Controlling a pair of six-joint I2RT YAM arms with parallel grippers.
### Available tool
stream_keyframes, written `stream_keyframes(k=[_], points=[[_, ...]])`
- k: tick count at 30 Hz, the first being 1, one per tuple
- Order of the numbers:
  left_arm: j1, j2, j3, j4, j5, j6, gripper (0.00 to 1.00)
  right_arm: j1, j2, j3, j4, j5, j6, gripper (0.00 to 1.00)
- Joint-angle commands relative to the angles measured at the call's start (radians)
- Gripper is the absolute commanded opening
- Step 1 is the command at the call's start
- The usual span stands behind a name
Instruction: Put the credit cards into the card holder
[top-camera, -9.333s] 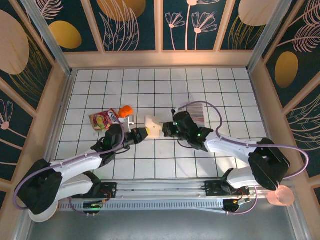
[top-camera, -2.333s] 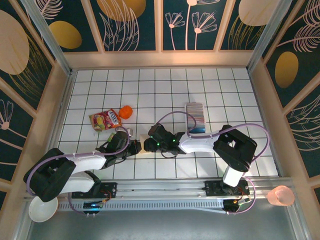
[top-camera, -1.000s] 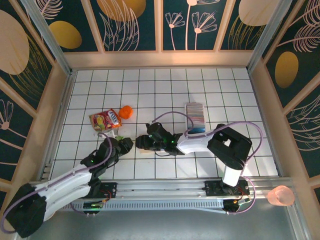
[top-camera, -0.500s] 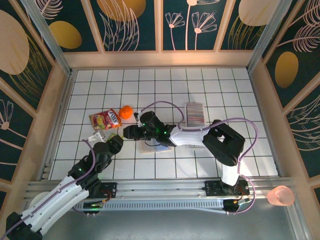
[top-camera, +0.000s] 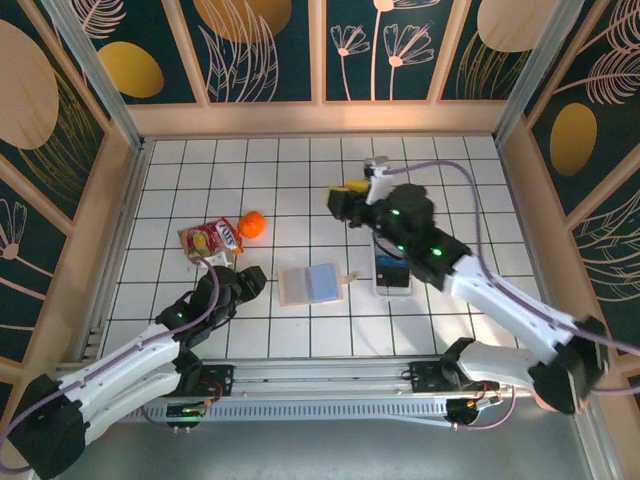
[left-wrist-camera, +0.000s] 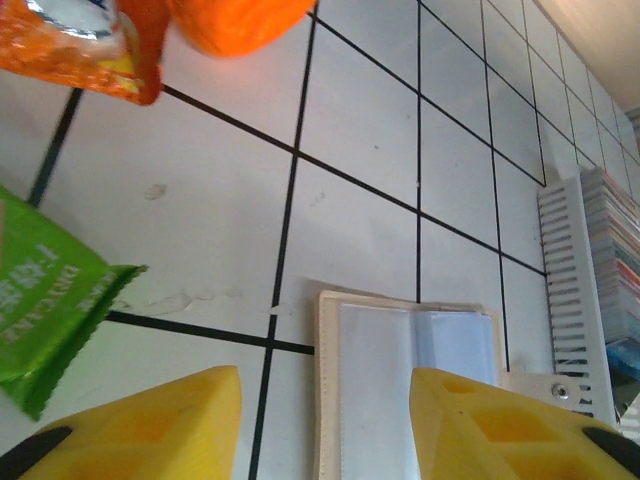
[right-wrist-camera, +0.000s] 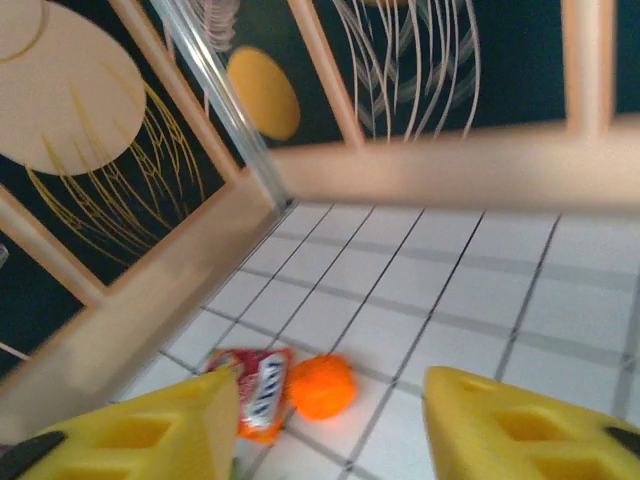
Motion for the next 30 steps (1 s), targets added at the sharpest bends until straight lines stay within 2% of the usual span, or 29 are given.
stream_keyframes(k=[1, 3, 4, 5, 8, 9, 10, 14, 17, 22, 25, 30], points=[[-0.008, 0.044, 0.029, 0.103, 0.049, 0.052, 0.47, 0.017, -0.102, -0.072, -0.142, -0.078, -0.491, 0.56], [-0.008, 0.065, 0.034, 0.119, 0.056, 0.070, 0.47, 0.018, -0.168, -0.097, -0.329, -0.208, -0.885, 0.64], [-0.008, 0.075, 0.040, 0.121, 0.058, 0.080, 0.47, 0.026, -0.188, -0.095, -0.448, -0.213, -1.052, 0.71], [-0.009, 0.082, 0.043, 0.121, 0.058, 0.088, 0.47, 0.030, -0.196, -0.084, -0.543, -0.190, -1.136, 0.72], [-0.008, 0.088, 0.043, 0.127, 0.065, 0.100, 0.47, -0.020, -0.176, -0.050, -0.689, -0.091, -1.231, 0.73], [-0.009, 0.086, 0.039, 0.129, 0.068, 0.100, 0.47, -0.041, -0.168, -0.049, -0.719, -0.062, -1.269, 0.78], [-0.008, 0.083, 0.035, 0.135, 0.074, 0.101, 0.47, -0.064, -0.156, -0.059, -0.742, -0.024, -1.310, 0.99], [-0.008, 0.064, 0.012, 0.140, 0.073, 0.108, 0.48, -0.121, -0.100, -0.128, -0.730, 0.066, -1.437, 0.99], [-0.008, 0.046, 0.007, 0.124, 0.061, 0.117, 0.48, -0.138, -0.047, -0.179, -0.652, 0.115, -1.494, 0.99], [-0.008, 0.027, -0.006, 0.127, 0.067, 0.114, 0.49, -0.170, 0.059, -0.208, -0.538, 0.117, -1.573, 0.99], [-0.007, 0.025, -0.012, 0.130, 0.075, 0.117, 0.50, -0.177, 0.137, -0.174, -0.543, 0.119, -1.589, 0.99], [-0.009, 0.022, -0.024, 0.133, 0.079, 0.122, 0.50, -0.179, 0.239, -0.099, -0.647, 0.119, -1.615, 0.99]])
